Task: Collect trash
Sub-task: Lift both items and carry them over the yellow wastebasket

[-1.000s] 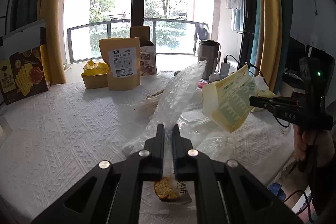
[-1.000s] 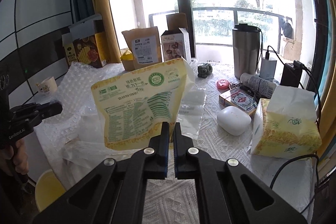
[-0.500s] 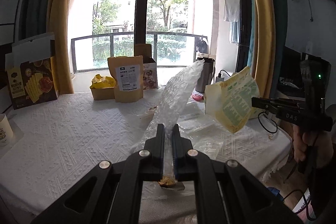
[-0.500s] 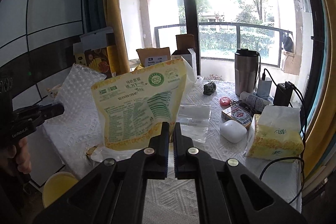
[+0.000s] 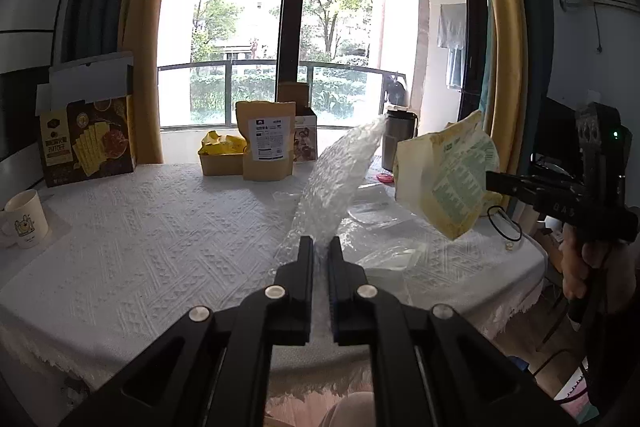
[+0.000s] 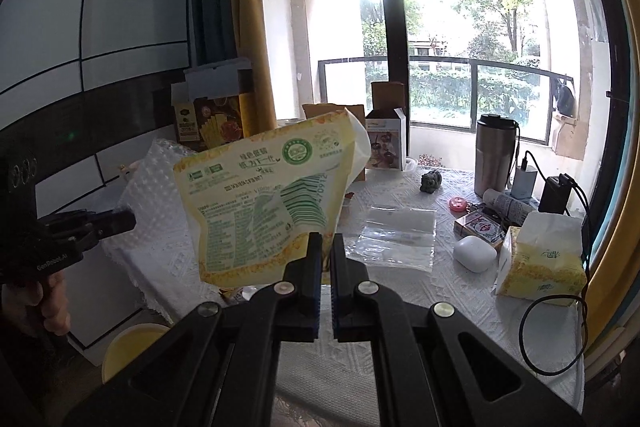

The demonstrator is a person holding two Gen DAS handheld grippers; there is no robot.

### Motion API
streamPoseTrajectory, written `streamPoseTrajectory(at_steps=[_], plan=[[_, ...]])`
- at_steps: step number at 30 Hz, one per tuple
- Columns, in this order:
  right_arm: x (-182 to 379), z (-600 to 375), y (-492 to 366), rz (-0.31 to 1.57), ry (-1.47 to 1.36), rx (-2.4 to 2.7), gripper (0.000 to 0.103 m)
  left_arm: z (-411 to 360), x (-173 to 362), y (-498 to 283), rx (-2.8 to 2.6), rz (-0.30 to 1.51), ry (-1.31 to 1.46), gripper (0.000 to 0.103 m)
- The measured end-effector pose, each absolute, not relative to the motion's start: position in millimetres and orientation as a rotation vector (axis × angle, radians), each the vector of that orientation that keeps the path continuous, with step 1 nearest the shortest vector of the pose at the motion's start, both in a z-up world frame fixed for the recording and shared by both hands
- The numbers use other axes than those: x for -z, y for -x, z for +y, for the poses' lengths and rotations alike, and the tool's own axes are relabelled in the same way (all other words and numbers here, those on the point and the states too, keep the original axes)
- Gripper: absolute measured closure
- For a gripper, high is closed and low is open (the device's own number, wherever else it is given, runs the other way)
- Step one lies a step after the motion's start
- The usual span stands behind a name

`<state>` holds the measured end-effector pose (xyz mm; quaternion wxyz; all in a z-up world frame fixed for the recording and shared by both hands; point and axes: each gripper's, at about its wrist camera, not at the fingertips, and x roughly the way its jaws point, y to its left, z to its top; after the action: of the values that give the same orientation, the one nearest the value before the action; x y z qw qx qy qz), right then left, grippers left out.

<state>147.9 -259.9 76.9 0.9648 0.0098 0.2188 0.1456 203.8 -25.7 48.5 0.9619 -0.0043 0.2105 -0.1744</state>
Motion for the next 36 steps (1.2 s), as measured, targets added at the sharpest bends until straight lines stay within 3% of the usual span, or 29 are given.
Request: streamPoseTrajectory(at_steps=[36], plan=[[-19.1,-131.8,-102.3,0.523,0.051,-0.547,0.100,72.3,90.0,-110.7,0.202,0.701,0.200,0.097]])
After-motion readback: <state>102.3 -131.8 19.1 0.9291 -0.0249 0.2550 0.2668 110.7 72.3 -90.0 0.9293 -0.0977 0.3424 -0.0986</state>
